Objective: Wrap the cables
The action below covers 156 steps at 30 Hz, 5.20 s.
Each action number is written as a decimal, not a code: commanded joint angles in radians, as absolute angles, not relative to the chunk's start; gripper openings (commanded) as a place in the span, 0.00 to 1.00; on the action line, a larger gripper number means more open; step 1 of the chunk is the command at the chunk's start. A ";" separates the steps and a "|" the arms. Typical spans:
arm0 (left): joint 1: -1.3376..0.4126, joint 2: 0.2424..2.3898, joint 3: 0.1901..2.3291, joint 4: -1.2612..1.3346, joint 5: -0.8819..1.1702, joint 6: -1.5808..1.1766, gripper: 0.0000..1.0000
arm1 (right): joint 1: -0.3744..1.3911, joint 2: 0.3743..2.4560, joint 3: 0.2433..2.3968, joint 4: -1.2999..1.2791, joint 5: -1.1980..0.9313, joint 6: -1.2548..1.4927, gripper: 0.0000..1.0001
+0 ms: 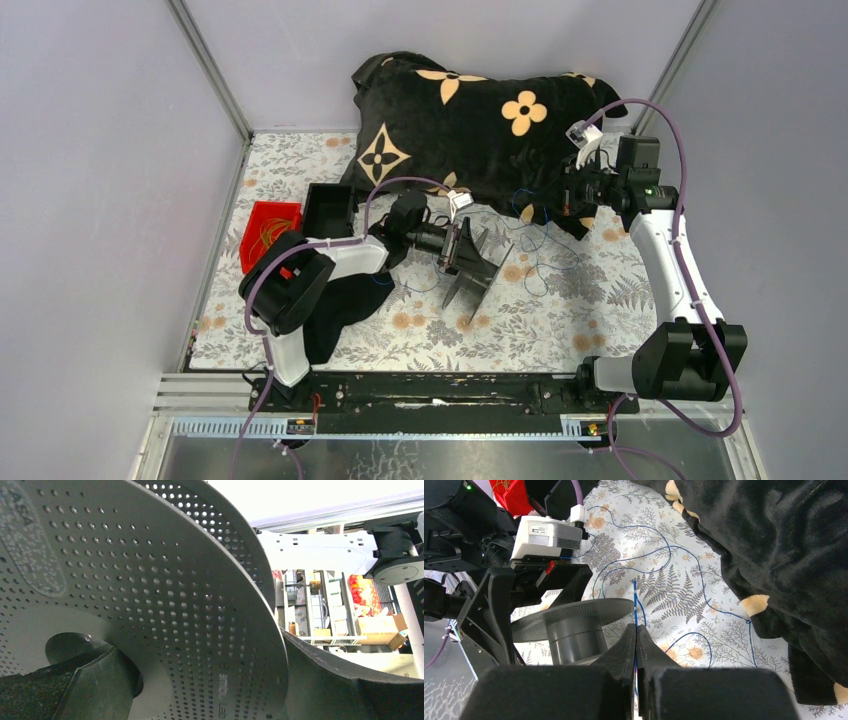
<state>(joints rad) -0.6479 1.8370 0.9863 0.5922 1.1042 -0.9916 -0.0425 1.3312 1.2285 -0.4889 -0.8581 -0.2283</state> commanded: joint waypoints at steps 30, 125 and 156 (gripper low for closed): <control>-0.621 1.715 1.151 -0.076 0.947 -0.369 0.87 | 0.024 1.325 1.239 -0.487 -0.907 -0.255 0.00; -0.700 1.595 1.247 -0.160 0.541 -0.084 0.62 | 0.155 1.339 1.022 -0.318 -1.143 -0.260 0.00; -0.823 1.648 1.288 -0.172 0.210 -0.092 0.28 | 0.155 1.348 1.022 -0.334 -1.130 -0.284 0.00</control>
